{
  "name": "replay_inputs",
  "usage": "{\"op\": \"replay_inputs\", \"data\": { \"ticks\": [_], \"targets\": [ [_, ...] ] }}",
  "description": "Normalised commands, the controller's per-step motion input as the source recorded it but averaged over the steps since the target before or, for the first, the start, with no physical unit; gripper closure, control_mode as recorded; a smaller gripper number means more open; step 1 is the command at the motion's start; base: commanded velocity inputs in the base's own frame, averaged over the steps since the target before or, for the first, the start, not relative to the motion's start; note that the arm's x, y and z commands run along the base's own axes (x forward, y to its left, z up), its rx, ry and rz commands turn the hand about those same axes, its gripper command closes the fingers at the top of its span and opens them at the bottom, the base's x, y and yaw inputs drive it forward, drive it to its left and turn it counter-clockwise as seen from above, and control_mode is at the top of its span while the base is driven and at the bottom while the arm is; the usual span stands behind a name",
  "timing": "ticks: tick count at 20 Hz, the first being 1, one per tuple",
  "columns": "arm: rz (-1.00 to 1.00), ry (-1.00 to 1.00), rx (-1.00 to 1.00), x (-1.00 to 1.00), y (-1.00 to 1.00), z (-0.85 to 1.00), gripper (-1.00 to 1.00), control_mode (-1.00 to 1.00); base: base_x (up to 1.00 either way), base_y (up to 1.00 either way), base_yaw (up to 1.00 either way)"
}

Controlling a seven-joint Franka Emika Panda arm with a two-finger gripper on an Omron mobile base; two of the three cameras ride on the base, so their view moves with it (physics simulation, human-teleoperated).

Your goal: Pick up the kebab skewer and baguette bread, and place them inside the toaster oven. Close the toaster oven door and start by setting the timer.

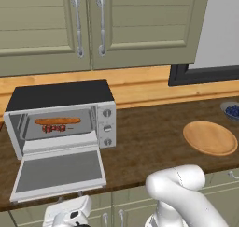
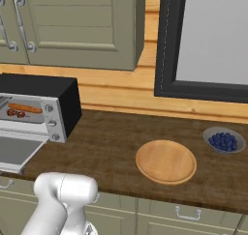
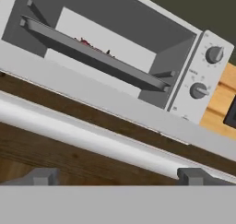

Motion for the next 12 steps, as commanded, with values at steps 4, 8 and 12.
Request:
{"op": "replay_inputs", "data": {
  "ticks": [4, 8, 12],
  "targets": [
    [0.0, -0.05, 0.01, 1.0, -0.38, 1.0, -1.0, -1.0, 0.0, 0.0, 0.0],
    [0.0, -0.06, 0.02, 1.0, -0.38, 1.0, -1.0, -1.0, 0.0, 0.0, 0.0],
    [0.0, -0.05, 0.02, 1.0, -0.38, 1.0, -1.0, -1.0, 0.0, 0.0, 0.0]
  ]
}}
